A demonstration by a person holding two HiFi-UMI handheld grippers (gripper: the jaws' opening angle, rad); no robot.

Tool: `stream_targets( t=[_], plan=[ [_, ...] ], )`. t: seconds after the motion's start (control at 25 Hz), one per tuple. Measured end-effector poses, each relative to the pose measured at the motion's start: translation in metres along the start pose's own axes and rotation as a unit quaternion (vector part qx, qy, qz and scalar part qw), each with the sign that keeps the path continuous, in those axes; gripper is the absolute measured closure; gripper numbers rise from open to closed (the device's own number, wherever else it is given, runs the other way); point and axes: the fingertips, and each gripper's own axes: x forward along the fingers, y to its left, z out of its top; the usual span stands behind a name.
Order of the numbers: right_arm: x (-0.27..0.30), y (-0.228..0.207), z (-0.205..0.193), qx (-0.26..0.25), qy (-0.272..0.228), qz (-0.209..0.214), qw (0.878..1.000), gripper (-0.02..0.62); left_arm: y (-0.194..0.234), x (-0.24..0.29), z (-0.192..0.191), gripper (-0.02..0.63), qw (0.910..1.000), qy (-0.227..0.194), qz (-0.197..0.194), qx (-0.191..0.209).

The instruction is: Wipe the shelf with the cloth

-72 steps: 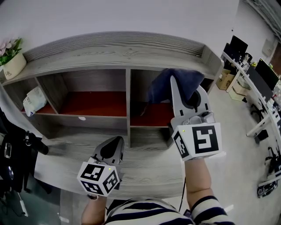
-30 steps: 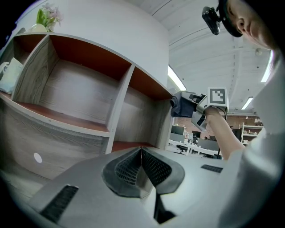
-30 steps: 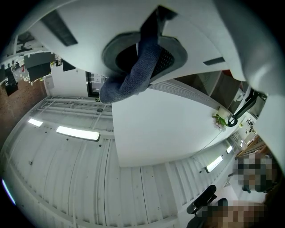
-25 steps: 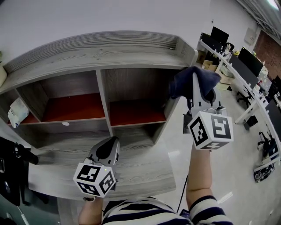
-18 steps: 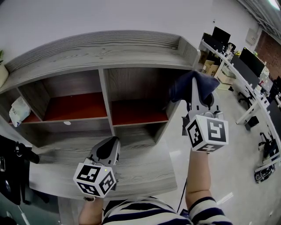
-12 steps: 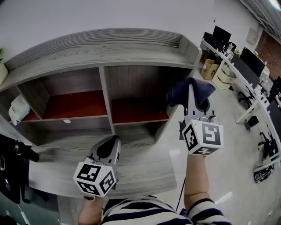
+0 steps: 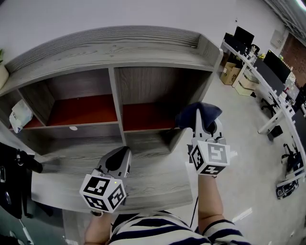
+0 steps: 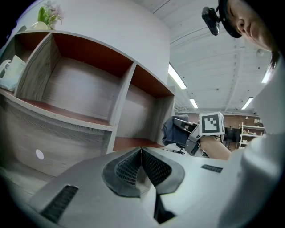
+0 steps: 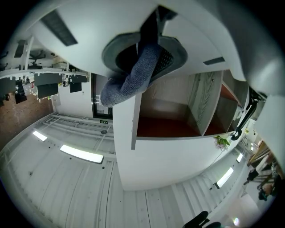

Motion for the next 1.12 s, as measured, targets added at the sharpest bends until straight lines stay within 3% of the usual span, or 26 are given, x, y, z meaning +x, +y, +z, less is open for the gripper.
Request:
stream_targets(
  t=[0.68,0.88,1.12],
  plan=[
    [-0.011,0.006,-0.094,0.025,0.077,-0.012,0.997,0.551,0.01,-0.003,-0.011,0.588,0.9997,0.006,0.019,-0.016],
    [-0.014,0.015,-0.085,0.011,0.073,0.005,0.997,0.551,0.011,-0.004,-0.015,0.588,0.9995,0.009,0.023,-0.02],
    [-0.026,0.063,-0.052,0.006,0.035,0.078,0.996,0.551,0.017,-0.008,-0.018,0.588,0.999,0.008,0.035,-0.025]
  ],
)
